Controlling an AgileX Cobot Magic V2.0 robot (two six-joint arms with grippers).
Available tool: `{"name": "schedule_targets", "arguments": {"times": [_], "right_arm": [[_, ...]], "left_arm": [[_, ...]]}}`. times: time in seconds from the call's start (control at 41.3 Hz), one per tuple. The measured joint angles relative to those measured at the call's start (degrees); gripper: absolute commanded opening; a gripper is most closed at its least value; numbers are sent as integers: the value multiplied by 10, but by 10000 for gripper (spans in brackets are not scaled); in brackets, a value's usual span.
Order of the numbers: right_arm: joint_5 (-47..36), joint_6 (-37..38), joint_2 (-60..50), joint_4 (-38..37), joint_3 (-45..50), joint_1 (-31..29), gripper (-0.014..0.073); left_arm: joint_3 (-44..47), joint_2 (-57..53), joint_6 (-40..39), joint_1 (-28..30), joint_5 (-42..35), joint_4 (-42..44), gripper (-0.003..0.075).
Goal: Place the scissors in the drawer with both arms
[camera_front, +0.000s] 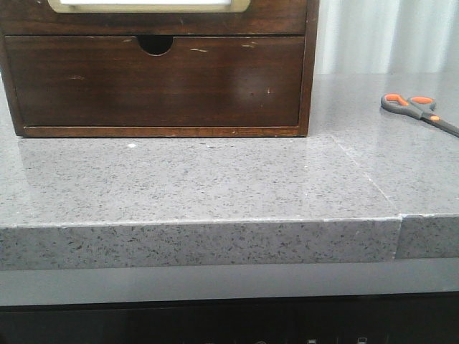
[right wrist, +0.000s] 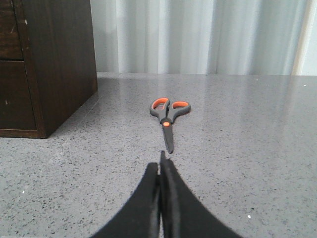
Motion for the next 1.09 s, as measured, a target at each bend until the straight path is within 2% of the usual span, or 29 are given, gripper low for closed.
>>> {"name": "schedule_targets", "arguments": {"times": [0.726, 0.944, 1.089], "right_arm": [[0, 0, 0, 0, 0, 0, -67], [-6, 0, 0, 0, 0, 0, -67], [26, 0, 0, 0, -42, 0, -67]], "left_arm": [[0, 0, 0, 0, 0, 0, -20], [0, 0, 0, 0, -25, 1, -20], [-30, 0, 0, 0, -12, 1, -20]]}}
